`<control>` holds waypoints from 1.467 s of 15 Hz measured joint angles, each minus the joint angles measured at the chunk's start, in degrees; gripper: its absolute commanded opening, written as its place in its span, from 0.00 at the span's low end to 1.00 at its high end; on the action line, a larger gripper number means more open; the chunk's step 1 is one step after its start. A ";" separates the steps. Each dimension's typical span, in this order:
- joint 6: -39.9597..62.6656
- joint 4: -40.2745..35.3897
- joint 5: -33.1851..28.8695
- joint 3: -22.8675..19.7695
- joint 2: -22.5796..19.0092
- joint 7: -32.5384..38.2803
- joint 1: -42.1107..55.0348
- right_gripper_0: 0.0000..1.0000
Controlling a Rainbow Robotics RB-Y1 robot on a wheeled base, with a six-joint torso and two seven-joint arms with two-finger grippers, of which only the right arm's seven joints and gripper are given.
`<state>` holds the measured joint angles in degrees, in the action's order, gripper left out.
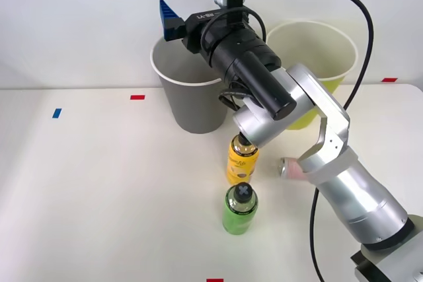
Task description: Put cans in the gray bin, plastic bottles in the light green bin
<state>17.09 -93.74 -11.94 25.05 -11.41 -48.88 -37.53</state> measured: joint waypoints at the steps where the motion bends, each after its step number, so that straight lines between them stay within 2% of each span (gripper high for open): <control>1: -0.02 -0.53 -1.56 -0.26 -0.38 0.07 0.00 1.00; 3: -0.01 -2.07 -3.28 -1.03 -1.54 0.30 0.11 1.00; 6: -0.01 -6.47 -1.95 -3.03 -3.76 0.68 2.02 1.00; 14: -0.08 -24.22 -0.30 -7.48 -7.70 0.25 19.62 1.00; 20: -0.13 -29.13 0.44 -10.90 -11.02 0.44 32.07 1.00; 22: -0.37 -30.01 -0.50 -11.54 -9.91 0.10 36.53 1.00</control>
<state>16.72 -123.75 -12.44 13.52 -21.33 -48.78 -1.00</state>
